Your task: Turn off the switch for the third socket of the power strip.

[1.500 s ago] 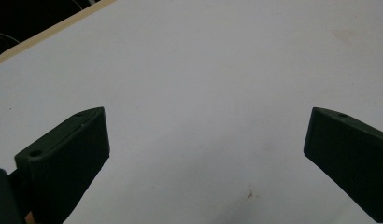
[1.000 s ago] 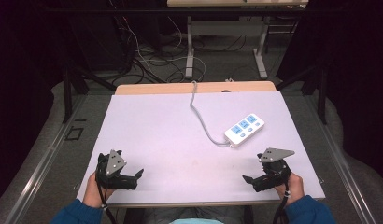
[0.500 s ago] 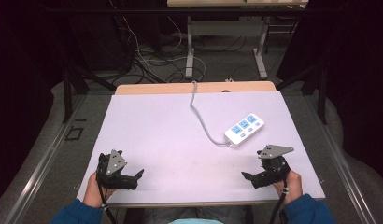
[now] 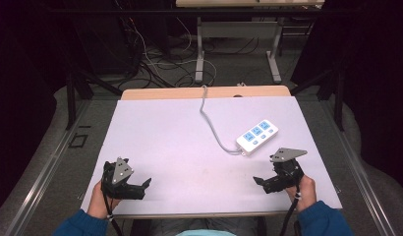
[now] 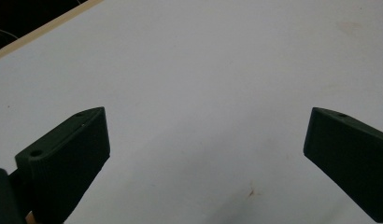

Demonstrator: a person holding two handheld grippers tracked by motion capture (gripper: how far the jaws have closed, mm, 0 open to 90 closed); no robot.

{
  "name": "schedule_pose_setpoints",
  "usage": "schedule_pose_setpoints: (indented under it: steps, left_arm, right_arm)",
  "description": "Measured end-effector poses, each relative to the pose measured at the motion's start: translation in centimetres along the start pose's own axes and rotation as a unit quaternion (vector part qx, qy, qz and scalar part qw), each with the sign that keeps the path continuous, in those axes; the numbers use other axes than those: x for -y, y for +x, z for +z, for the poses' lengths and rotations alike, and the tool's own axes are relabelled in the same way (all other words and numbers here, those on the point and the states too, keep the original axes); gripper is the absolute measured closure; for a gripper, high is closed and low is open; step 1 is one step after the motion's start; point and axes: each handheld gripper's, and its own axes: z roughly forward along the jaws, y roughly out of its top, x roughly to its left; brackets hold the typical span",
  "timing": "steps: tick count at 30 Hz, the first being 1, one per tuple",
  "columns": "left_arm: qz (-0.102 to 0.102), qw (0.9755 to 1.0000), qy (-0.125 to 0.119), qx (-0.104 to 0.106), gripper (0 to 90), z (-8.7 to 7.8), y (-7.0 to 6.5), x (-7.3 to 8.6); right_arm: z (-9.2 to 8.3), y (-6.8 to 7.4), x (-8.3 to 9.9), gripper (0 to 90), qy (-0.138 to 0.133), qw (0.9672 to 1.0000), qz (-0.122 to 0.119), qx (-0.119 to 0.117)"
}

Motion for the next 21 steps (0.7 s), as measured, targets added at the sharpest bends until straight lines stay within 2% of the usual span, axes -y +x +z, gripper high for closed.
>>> schedule_pose_setpoints:
  steps: [9, 12, 16, 21]
  left_arm:
    - [0.000, 1.0000, 0.000, -0.001, 0.6, 0.1, 0.0, 0.0]
    - [0.004, 1.0000, 0.002, -0.002, 0.6, 0.1, -0.1, 0.0]
    - [-0.002, 1.0000, 0.000, -0.001, 0.6, 0.1, -0.2, 0.0]
    - [0.001, 1.0000, 0.003, -0.002, 0.6, 0.2, -0.1, 0.0]
  right_arm:
    - [-0.3, -1.0, -0.5, 2.1, -0.016, 0.9998, 0.006, 0.012]
    - [-0.1, -1.6, -0.8, 2.1, -0.013, 0.9998, 0.004, 0.016]
    - [0.1, -2.4, -1.0, 2.2, -0.012, 0.9997, 0.018, 0.015]
    - [0.4, -3.1, -1.2, 2.2, -0.007, 0.9995, 0.023, 0.018]
